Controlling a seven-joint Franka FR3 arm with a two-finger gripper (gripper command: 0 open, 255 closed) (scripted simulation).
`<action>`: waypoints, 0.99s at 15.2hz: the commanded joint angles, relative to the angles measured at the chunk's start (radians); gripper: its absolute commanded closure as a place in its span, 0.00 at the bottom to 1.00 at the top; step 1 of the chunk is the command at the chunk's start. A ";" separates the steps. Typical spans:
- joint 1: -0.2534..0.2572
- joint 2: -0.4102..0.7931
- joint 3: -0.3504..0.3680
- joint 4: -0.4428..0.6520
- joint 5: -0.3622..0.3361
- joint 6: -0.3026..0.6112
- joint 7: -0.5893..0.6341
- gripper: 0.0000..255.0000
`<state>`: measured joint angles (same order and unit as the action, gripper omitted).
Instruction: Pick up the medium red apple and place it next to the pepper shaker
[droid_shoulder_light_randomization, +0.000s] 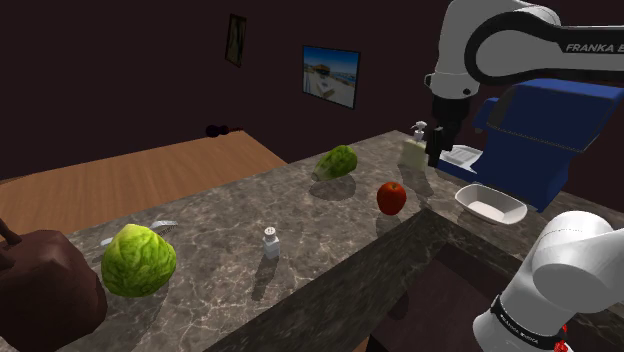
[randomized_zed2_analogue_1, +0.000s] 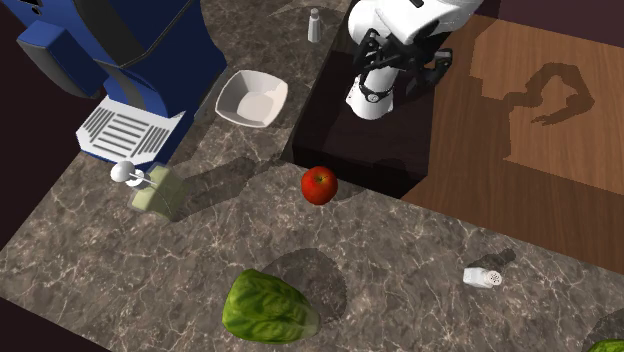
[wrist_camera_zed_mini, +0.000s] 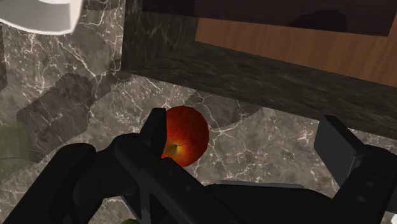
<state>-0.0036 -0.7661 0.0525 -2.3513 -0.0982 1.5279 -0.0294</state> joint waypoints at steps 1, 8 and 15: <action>0.000 0.000 0.000 0.000 0.000 0.000 0.000 0.00; -0.032 0.209 -0.036 -0.007 -0.052 0.200 -0.015 0.00; -0.063 0.454 -0.067 0.053 -0.099 0.371 -0.022 0.00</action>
<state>-0.0601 -0.3542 -0.0075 -2.3112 -0.1894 1.8708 -0.0481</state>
